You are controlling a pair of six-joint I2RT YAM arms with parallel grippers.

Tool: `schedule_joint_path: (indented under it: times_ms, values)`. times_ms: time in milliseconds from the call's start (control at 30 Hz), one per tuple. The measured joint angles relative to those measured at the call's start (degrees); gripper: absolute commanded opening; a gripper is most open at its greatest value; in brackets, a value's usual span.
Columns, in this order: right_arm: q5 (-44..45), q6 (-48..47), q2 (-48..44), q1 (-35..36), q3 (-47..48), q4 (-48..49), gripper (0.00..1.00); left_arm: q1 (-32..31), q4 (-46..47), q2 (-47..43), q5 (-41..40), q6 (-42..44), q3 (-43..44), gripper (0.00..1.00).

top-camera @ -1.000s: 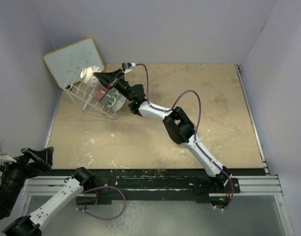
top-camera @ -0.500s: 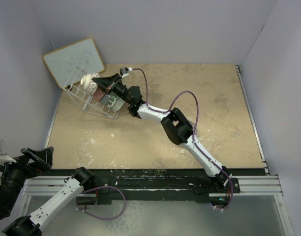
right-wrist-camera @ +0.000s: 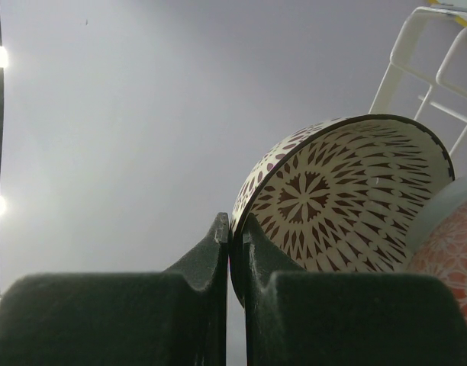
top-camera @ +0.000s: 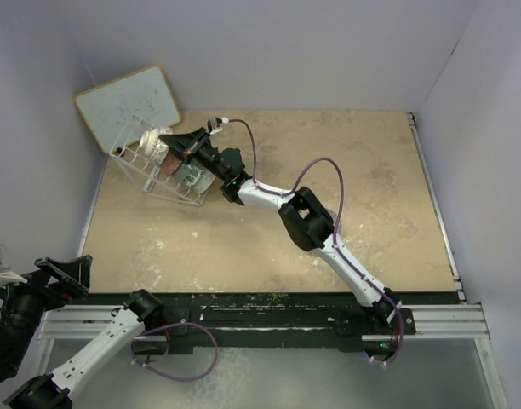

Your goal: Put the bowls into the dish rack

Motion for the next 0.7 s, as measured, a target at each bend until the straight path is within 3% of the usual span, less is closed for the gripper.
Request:
schedule_joint_path:
  times_ms: [533, 700]
  values:
    - [0.44, 0.50, 4.17, -0.28, 3.32, -1.97, 0.00, 0.02, 0.00, -0.02, 0.00, 0.00, 0.00, 0.99]
    - [0.83, 0.44, 4.17, -0.28, 2.64, -1.81, 0.05, 0.02, 0.00, -0.02, 0.02, 0.00, 0.00, 0.99]
